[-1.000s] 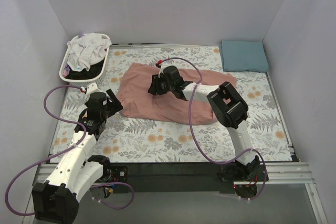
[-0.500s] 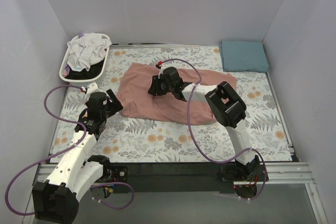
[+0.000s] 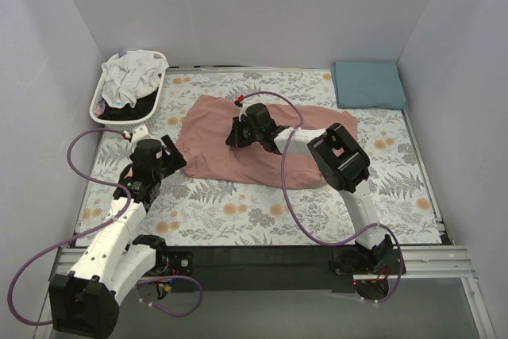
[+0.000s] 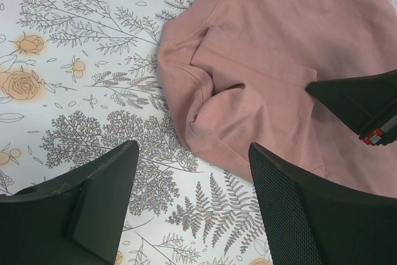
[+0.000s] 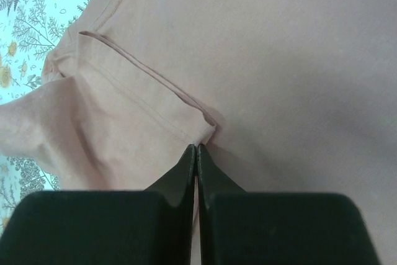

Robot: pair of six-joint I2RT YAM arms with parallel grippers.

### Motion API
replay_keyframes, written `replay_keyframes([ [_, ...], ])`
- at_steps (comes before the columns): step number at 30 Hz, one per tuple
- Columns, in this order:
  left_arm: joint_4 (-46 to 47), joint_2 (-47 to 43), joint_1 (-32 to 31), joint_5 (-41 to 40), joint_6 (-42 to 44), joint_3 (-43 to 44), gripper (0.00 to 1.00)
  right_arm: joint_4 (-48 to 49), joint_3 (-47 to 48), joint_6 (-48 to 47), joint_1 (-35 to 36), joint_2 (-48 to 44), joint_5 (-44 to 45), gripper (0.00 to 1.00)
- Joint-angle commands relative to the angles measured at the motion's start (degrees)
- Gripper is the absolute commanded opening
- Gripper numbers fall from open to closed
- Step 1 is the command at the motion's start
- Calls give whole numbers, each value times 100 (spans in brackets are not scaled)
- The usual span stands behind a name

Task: Fold and stack the t-shirts
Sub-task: Flatten the tshirt out

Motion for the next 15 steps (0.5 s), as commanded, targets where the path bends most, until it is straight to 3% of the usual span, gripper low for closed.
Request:
replay_keyframes([
  [1,88,-2,-22,-17,81,150,70,180,63,-114,26,-168,-196,1],
  [7,89,16,-13,-9,90,150,71,180,-236,-193,131,-739,-662,1],
  [15,88,-2,13,-79,19,150,70,40,-1694,-369,772,-2197,-1514,1],
])
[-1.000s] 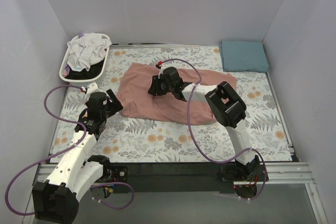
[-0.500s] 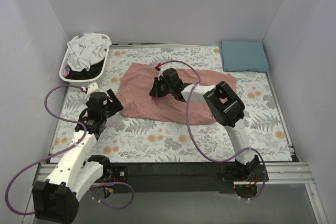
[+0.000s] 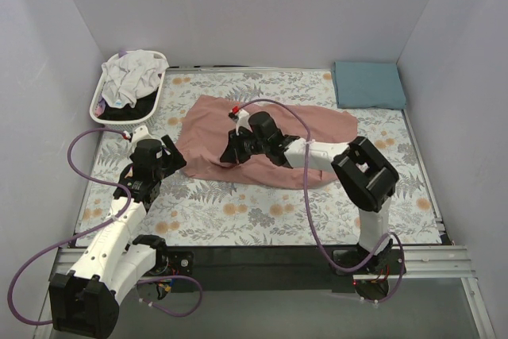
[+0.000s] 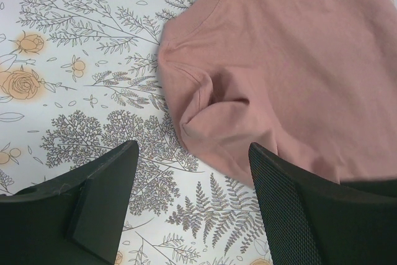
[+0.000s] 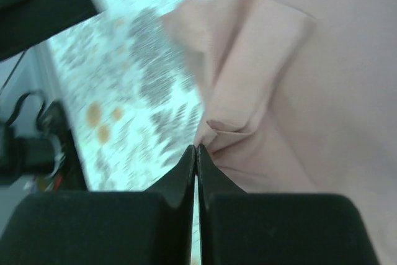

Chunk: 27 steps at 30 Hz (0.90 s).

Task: Fold and stack the t-shirts
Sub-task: Flatten the tshirt out

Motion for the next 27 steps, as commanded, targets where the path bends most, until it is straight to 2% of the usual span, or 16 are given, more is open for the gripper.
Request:
replay_keyframes([
  [1,88,-30,13,-94,15,150,70,-43,-514,-205,390,-749,-630,1],
  [4,88,-74,31,-121,15,133,71,-473,-910,-363,898,-1258,-876,1],
  [11,88,-100,40,-147,33,133,70,-2135,-999,-1031,2095,-1462,-1087,1],
  [16,88,-21,31,20,68,115,70,-3292,-527,-1470,2640,-1234,-903,22],
  [18,115,22,40,195,77,98,70,-3620,-341,-1612,2676,-1225,-571,31],
  [19,158,92,40,361,111,89,71,-3848,-244,-1647,2667,-1303,-47,41],
  [21,203,286,31,729,103,98,71,-4113,-164,-1682,2606,-1540,510,55],
  [23,133,609,39,1125,50,141,71,-4219,-312,-1586,2317,-1848,1335,60],
  [27,27,1462,22,1409,-108,308,71,-4237,-998,-1200,923,-2507,2243,58],
])
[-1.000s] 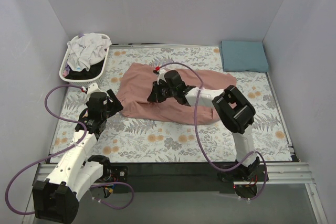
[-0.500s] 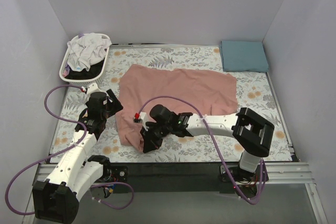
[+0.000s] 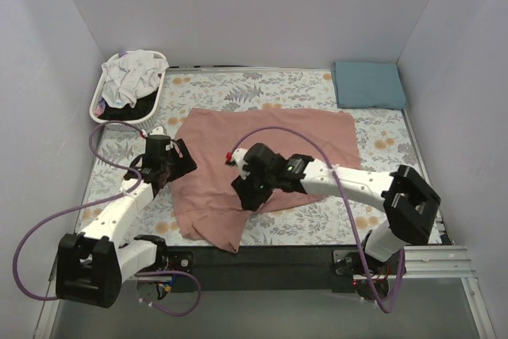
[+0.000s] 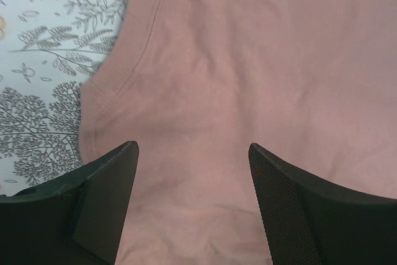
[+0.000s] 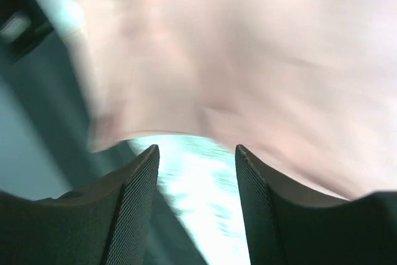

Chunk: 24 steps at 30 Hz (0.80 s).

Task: Fold and stack the t-shirts
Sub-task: Flatten the tshirt out

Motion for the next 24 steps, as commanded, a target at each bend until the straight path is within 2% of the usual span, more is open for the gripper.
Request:
replay_keyframes([
  [1,-78,696,4,458,-134,313,71,-246,-698,346,-1626,-792,1482,58],
  [6,-69,2048,22,300,-406,743,71,315,-1552,645,-3324,-1022,1433,57],
  [11,-95,3393,198,106,-425,1437,70,1010,-1694,725,-4406,-224,1036,57],
  [17,-244,4467,619,-69,-354,2509,71,1319,-668,646,-4961,1181,948,57],
  [19,-481,5029,988,-262,-293,3159,71,1293,350,497,-5103,1833,773,57],
  [24,-553,4988,1015,-70,-170,3591,71,933,1021,260,-5103,1818,912,57],
])
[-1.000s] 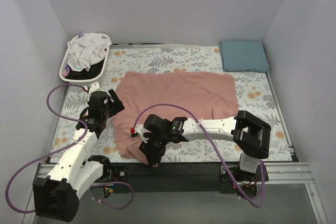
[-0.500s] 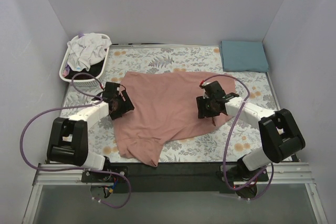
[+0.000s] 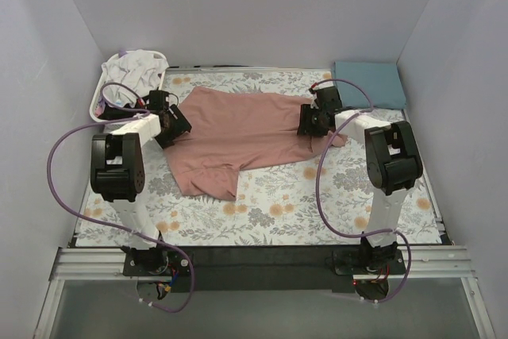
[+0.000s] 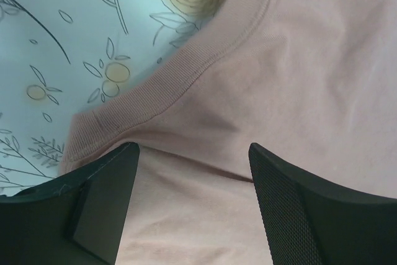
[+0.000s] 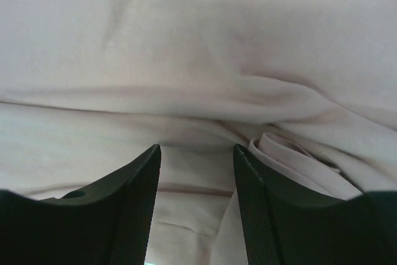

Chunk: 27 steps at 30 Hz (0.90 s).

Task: Fold and stack the t-shirts
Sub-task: Flatten the tshirt out

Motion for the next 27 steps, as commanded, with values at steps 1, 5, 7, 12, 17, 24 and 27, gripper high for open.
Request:
replay_keyframes([
  [1,-378,-64,110,-160,215,31,72,-545,276,-331,-34,-64,398,57],
  [5,-133,-1135,-240,-193,425,-381,72,-651,-153,-445,-25,-862,954,56],
  [7,-61,-1856,-635,-325,470,-776,72,-660,-452,-524,-17,-1127,954,55],
  [12,-316,-2946,-1287,-624,304,-1646,72,-643,-1058,-568,272,-2067,263,54],
  [17,-518,-4089,-1270,-1090,250,-2341,72,42,-1262,-472,1590,-2500,-1040,54],
  [24,-369,-5109,-1243,-1275,241,-2939,71,937,-665,-95,2927,-1517,-1753,54],
  [27,-255,-5329,-1252,-1406,233,-3211,71,1071,-296,-50,3244,-963,-1806,54],
])
